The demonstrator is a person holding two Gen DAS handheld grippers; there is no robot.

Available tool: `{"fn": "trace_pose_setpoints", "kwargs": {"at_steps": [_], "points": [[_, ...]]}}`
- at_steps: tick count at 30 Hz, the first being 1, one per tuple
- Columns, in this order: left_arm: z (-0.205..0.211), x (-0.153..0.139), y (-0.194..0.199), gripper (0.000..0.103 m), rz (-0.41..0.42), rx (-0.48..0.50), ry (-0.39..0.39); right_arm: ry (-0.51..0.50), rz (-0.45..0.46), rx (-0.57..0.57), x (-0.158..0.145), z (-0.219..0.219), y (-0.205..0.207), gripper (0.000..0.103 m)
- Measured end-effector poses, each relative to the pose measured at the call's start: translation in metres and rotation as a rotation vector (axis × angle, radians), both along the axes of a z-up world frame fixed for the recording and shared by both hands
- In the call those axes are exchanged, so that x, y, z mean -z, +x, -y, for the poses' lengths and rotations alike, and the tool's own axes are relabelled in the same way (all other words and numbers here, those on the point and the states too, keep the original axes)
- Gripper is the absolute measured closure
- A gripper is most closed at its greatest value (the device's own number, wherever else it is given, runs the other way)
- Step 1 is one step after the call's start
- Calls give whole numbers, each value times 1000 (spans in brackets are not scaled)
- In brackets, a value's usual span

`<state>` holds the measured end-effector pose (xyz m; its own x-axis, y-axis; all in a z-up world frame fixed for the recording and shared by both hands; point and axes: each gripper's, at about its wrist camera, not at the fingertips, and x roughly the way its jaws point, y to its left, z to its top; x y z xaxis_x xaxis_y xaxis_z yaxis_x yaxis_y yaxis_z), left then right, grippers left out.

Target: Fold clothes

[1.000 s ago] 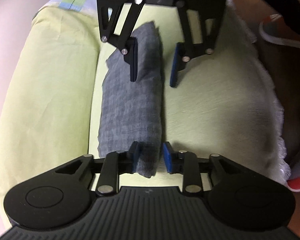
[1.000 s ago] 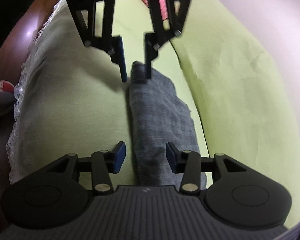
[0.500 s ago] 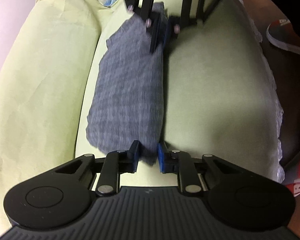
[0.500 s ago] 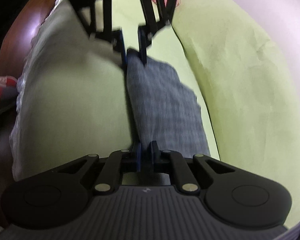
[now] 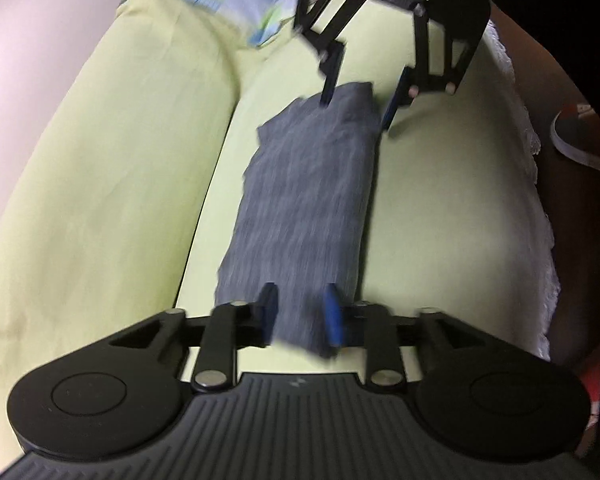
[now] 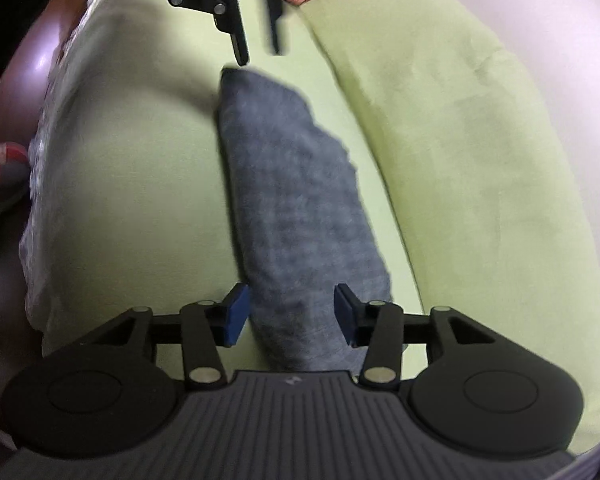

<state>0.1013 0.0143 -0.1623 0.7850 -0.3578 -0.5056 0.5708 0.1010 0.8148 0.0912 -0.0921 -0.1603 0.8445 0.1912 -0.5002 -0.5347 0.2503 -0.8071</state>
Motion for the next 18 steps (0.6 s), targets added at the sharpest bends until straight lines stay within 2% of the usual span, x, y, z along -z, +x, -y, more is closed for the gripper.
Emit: {"fn": "trace_pose_setpoints", "kwargs": {"at_steps": [2, 4, 5, 7, 8, 10, 16, 18], "points": [[13, 9, 12, 63, -26, -30, 3, 8, 4, 0, 2, 1, 4, 62], [6, 8, 15, 63, -39, -52, 14, 27, 11, 1, 8, -4, 10, 67], [2, 13, 18, 65, -46, -65, 21, 44, 4, 9, 12, -9, 18, 73], [-5, 18, 24, 71, -73, -93, -6, 53, -24, 37, 11, -8, 24, 93], [-7, 16, 27, 72, -95, -104, -30, 44, -25, 39, 12, -6, 25, 96], [-10, 14, 30, 73, -122, -116, -59, 28, -22, 33, 14, 2, 24, 96], [-18, 7, 29, 73, -118, -110, -69, -4, -25, 57, 19, 22, 28, 96], [-15, 13, 29, 73, -109, -107, -69, -4, -25, 65, 23, 28, 27, 96]]}}
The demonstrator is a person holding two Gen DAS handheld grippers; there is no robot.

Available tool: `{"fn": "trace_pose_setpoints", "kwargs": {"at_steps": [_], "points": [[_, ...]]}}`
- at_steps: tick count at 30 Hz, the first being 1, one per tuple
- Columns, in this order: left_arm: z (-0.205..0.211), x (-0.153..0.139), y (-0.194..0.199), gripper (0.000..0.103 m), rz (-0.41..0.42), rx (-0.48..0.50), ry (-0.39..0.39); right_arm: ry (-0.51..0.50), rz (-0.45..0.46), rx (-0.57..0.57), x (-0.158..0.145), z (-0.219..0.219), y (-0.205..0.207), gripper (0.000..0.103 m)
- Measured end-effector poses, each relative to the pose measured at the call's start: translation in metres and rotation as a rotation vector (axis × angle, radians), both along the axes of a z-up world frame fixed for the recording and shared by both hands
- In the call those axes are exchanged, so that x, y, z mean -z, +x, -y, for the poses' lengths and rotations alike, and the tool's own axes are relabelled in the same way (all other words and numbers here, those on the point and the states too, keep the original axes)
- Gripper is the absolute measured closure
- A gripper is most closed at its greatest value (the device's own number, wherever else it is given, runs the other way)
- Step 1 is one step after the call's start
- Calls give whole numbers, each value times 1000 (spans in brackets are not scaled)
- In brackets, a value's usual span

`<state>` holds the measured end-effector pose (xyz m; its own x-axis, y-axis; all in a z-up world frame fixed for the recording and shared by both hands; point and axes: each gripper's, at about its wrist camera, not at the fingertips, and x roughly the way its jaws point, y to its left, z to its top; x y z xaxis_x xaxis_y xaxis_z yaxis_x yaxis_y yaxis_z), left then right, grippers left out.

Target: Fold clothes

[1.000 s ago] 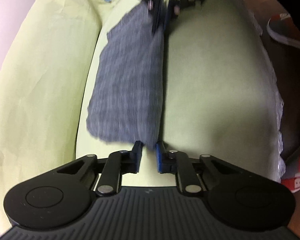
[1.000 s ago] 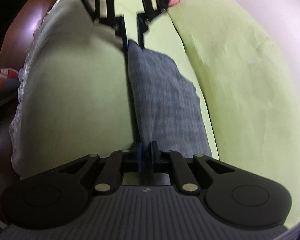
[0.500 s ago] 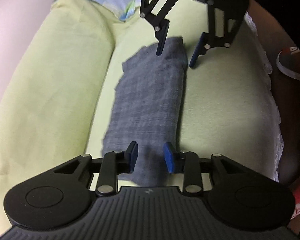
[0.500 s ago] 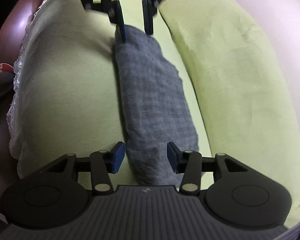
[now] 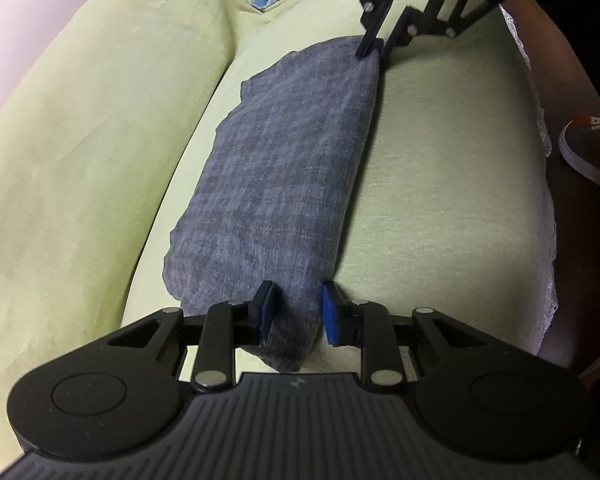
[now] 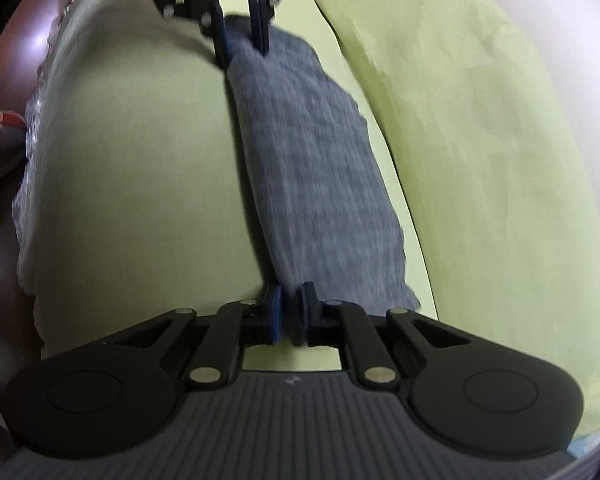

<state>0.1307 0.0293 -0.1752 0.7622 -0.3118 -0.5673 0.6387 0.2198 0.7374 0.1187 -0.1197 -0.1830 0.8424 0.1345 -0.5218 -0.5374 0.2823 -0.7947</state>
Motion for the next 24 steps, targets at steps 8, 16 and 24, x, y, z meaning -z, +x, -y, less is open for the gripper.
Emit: {"fn": "trace_pose_setpoints", "kwargs": {"at_steps": [8, 16, 24], "points": [[-19, -10, 0, 66, 4, -57, 5, 86, -60, 150, -29, 33, -15, 98], [10, -74, 36, 59, -58, -230, -367, 814, -207, 283, -93, 51, 31, 97], [21, -36, 95, 57, -332, -549, -653, 1075, -412, 449, -41, 44, 81, 100]]}}
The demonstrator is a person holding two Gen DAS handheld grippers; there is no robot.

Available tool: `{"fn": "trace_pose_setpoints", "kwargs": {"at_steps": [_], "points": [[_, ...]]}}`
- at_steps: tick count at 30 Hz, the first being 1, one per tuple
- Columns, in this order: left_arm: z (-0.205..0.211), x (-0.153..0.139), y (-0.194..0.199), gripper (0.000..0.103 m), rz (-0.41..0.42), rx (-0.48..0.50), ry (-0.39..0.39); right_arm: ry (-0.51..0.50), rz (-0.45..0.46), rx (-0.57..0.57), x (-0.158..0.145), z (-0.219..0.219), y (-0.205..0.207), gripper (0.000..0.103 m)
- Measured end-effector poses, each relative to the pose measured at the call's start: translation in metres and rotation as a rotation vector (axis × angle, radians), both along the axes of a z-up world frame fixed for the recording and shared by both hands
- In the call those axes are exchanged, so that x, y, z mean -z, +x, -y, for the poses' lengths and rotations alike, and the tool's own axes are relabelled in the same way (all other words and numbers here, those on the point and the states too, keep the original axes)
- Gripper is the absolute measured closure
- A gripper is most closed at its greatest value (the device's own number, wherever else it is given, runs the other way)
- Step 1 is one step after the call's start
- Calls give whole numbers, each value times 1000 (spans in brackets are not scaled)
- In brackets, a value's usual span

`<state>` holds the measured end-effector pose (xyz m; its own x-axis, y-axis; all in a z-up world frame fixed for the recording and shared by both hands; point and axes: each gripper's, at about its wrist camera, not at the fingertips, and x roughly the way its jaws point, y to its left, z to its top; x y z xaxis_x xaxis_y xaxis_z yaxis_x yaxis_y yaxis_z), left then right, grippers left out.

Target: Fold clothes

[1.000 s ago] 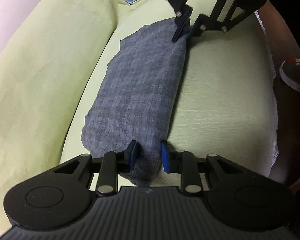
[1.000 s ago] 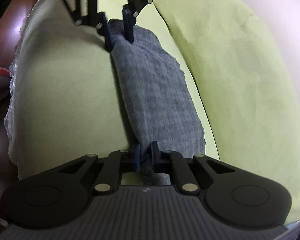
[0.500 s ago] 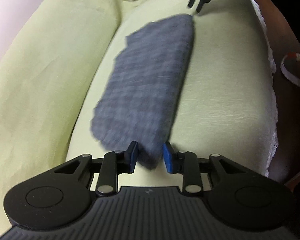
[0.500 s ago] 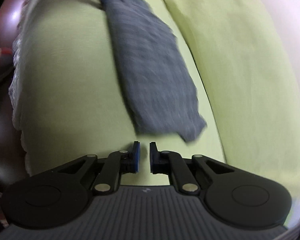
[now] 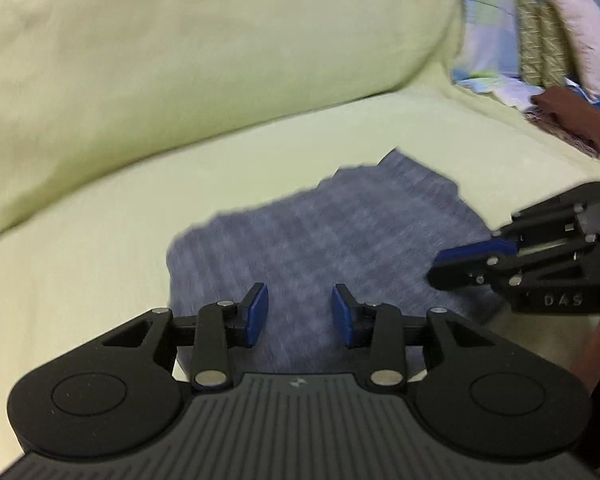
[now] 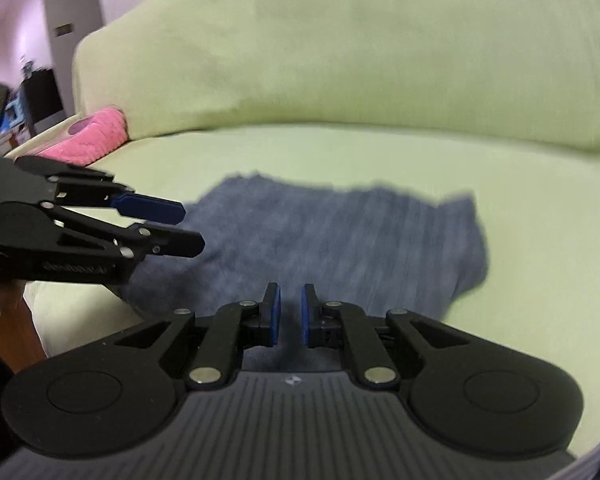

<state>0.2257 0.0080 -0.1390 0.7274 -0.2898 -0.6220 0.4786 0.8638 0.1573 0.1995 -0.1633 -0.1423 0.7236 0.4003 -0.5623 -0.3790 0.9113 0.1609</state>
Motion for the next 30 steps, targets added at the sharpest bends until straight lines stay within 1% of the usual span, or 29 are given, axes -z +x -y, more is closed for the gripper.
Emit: {"fn": "trace_pose_setpoints", "kwargs": {"at_steps": [1, 4, 6, 7, 8, 9, 11, 13, 15, 16, 17, 18, 19, 21, 23, 25, 26, 27, 30], "points": [[-1, 4, 1, 56, 3, -5, 8, 14, -1, 17, 6, 7, 0, 103], [-27, 5, 3, 56, 10, -13, -22, 16, 0, 70, 4, 27, -2, 103], [-39, -6, 5, 55, 21, -55, -24, -3, 15, 98, -2, 35, -3, 103], [-44, -12, 6, 57, 26, -78, -25, -12, 22, 113, -4, 39, -3, 103], [-44, -14, 7, 58, 33, -84, -21, -16, 32, 124, -8, 43, -3, 99], [-41, -21, 8, 58, 62, -92, -6, 4, 53, 122, -13, 44, -2, 99], [-26, -26, 20, 56, 63, -91, 7, 39, 83, 108, -19, 43, 4, 99], [-11, -30, 32, 55, 58, -88, 18, 58, 97, 60, -22, 28, 21, 98], [4, -23, 48, 55, 36, -96, 36, 61, 89, 28, -18, 17, 32, 98], [4, -23, 50, 55, 32, -99, 37, 68, 70, 7, -13, 10, 43, 98], [7, -16, 63, 55, -4, -119, 30, 68, 55, 5, -9, 8, 49, 98], [6, -10, 71, 55, -25, -134, 21, 65, 43, 5, -6, 8, 53, 99], [4, -6, 77, 51, -43, -148, 12, 51, 22, 11, 1, 10, 62, 100], [-4, -3, 82, 47, -64, -162, -24, 28, 18, 42, 4, 19, 65, 101], [-10, -6, 83, 47, -57, -179, -23, -22, 21, 117, 2, 36, 66, 101], [-18, -12, 84, 49, -39, -211, -9, -15, 28, 143, -2, 51, 64, 101], [-21, -17, 84, 49, -27, -235, -2, 6, 38, 149, -6, 56, 63, 100], [-23, -24, 84, 49, -17, -256, -8, 14, 55, 151, -10, 57, 62, 95], [-14, -33, 86, 49, -6, -271, -19, 39, 103, 112, -19, 46, 64, 93]]}}
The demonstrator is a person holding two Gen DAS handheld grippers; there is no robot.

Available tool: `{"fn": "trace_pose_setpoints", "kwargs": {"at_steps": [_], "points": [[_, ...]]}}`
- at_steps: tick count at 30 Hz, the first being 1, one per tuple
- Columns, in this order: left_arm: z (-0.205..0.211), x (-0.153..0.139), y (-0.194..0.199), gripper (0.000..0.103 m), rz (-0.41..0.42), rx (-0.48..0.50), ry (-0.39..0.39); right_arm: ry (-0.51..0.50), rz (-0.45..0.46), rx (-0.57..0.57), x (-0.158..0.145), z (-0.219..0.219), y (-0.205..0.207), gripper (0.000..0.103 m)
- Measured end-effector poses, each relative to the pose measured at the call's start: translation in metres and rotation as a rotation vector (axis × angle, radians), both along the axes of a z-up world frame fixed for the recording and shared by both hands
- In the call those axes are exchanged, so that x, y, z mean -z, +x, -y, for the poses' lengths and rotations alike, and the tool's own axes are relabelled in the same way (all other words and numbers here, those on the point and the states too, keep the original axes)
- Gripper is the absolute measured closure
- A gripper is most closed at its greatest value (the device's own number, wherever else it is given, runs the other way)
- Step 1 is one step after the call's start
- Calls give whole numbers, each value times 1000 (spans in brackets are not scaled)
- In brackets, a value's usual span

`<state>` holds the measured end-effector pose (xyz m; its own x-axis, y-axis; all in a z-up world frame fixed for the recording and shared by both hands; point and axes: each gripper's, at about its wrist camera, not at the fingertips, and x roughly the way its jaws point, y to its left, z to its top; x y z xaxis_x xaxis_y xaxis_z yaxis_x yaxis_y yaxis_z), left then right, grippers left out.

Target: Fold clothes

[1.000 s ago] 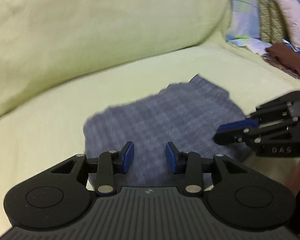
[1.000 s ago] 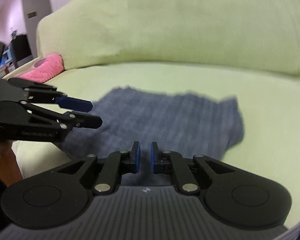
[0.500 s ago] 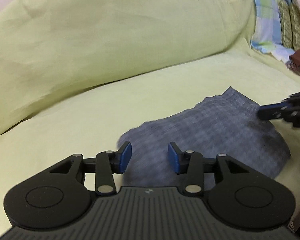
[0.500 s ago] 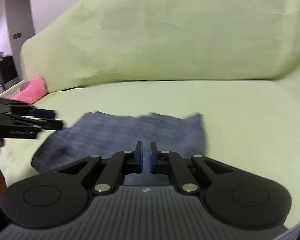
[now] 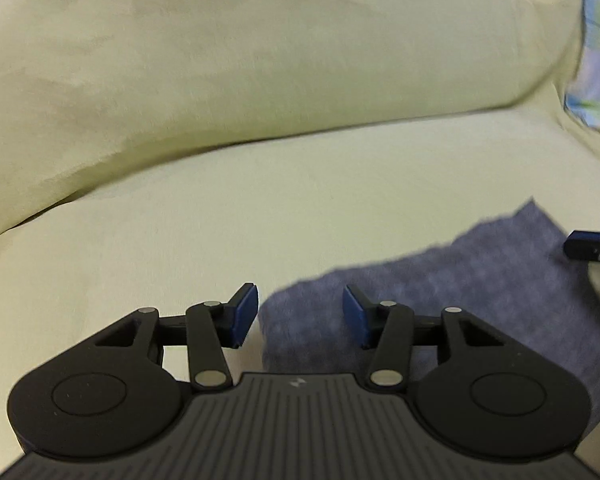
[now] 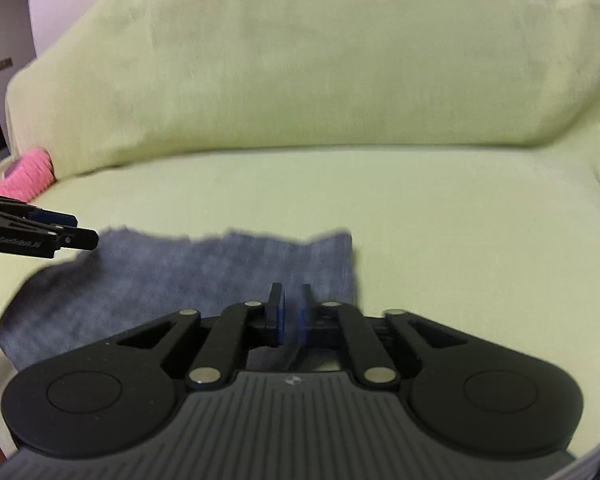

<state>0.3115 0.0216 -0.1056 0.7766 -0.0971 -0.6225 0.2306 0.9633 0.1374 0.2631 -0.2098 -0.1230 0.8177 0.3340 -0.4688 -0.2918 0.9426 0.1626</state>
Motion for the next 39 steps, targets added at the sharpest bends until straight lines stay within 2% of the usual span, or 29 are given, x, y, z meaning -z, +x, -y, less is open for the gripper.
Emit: {"fn": "trace_pose_setpoints", "kwargs": {"at_steps": [4, 10, 11, 12, 14, 17, 20, 22, 24, 26, 29, 32, 35, 37, 39], "points": [[23, 7, 9, 49, -11, 13, 27, -21, 27, -119, -7, -37, 14, 93], [28, 27, 31, 49, -55, -35, 25, -73, -13, -144, 8, -55, 40, 93], [27, 28, 32, 49, -56, -41, 25, -97, -18, -131, 11, -54, 46, 90], [24, 33, 37, 49, -60, -61, 26, -104, -20, -124, 11, -53, 49, 80], [22, 37, 40, 48, -64, -75, 24, -132, -19, -82, 13, -45, 55, 68], [13, 42, 47, 47, -70, -95, 13, -205, -24, 19, 16, -29, 60, 75], [5, 37, 52, 47, -61, -128, 44, -177, -50, 118, 19, 3, 63, 74], [-10, 29, 52, 47, -38, -174, 70, -155, -45, 173, 12, 19, 54, 74], [-24, 23, 47, 48, -32, -205, 55, -141, -38, 211, 5, 30, 42, 74], [-39, 11, 36, 48, -21, -233, 38, -74, -21, 212, -7, 35, 13, 74], [-46, -7, -6, 48, 21, -236, 33, -20, 6, 123, -14, 13, -34, 74], [-34, -10, -49, 46, 16, -223, -9, -4, -3, -5, -12, -23, -74, 75], [-23, 0, -70, 46, -1, -195, -37, -32, -26, -52, -1, -53, -92, 76], [-9, 18, -86, 46, -37, -162, -51, -51, -51, -49, 7, -60, -94, 76], [-8, 31, -91, 45, -55, -184, -42, -75, -69, -33, 13, -58, -93, 78]]}}
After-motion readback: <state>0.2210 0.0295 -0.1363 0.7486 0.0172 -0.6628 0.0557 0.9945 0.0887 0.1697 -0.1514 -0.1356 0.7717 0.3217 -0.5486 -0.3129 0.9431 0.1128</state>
